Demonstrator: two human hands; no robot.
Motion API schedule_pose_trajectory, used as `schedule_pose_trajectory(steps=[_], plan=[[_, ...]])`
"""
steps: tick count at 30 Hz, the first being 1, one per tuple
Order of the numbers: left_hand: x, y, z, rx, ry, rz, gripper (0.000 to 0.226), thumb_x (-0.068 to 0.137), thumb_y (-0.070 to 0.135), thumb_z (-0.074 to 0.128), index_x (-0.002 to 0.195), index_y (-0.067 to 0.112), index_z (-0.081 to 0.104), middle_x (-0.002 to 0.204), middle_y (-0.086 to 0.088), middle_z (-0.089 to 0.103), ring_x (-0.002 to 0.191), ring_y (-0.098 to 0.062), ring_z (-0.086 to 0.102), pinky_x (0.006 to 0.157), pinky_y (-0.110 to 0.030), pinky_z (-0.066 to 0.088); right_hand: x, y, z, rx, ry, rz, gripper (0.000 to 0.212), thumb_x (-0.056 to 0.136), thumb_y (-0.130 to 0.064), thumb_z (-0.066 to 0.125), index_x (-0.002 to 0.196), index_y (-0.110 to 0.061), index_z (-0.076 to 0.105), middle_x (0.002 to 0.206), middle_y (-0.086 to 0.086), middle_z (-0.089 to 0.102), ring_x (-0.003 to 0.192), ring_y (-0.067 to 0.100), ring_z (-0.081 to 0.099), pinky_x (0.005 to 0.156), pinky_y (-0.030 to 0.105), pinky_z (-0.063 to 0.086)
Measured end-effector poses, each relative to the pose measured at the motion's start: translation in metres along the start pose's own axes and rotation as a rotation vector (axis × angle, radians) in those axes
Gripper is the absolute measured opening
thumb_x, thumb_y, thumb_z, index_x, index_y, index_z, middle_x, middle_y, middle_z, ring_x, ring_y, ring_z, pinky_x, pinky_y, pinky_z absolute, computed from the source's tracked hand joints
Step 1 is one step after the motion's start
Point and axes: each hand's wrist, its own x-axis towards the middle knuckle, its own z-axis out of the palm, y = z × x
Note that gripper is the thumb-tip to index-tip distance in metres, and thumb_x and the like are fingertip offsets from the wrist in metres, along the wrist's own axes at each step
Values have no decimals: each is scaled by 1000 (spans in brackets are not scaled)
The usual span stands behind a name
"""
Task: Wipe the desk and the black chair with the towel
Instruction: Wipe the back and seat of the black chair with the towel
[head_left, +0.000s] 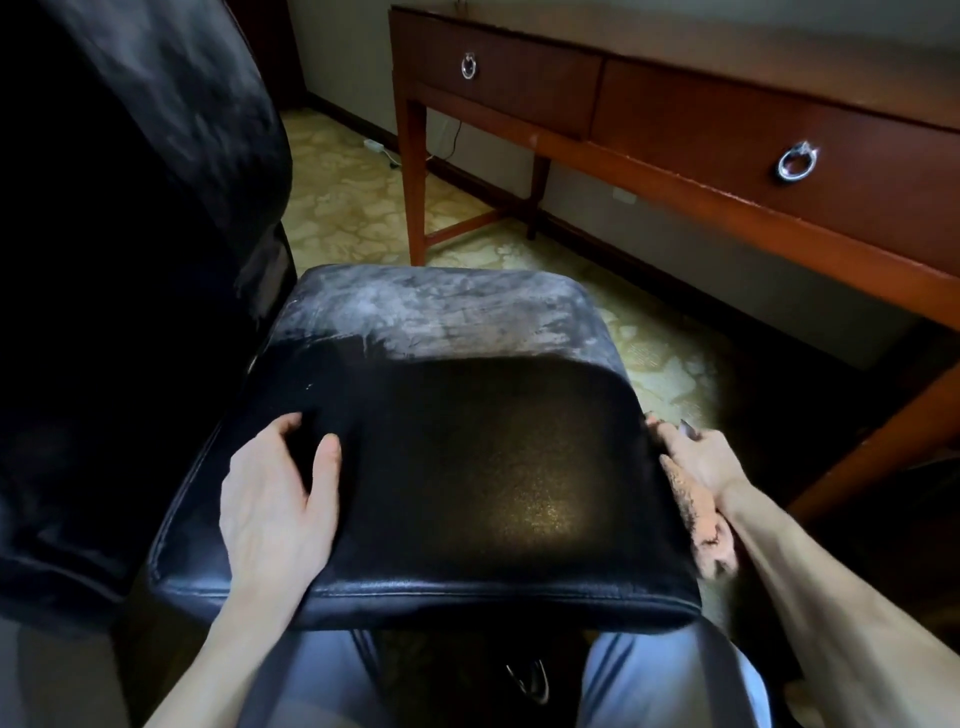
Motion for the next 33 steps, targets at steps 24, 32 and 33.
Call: schedule_pose_trajectory(steps=[24,32,33], plan=[[1,-15,-6,-161,22,-24,58,99,55,37,141,16,49,140,-6,54,135,-24,43,107,-32,30,-102,-199,189,-835,49,-897,59,103,-57,30,143,-24,57,146,12,47,140,37,32,114,77,2],[1,-17,-2,-120,25,-57,45,104,37,49,141,13,50,140,-9,55,134,-28,46,108,-47,38,-38,-128,92,-864,260,-650,50,96,-63,44,121,-27,69,130,10,50,124,34,41,103,57,33],[1,-17,-1,-118,28,-56,44,104,38,48,141,13,50,140,-9,56,134,-28,46,107,-47,38,-32,-118,81,-849,296,-586,53,96,-64,43,121,-25,69,129,9,50,123,33,41,101,56,35]])
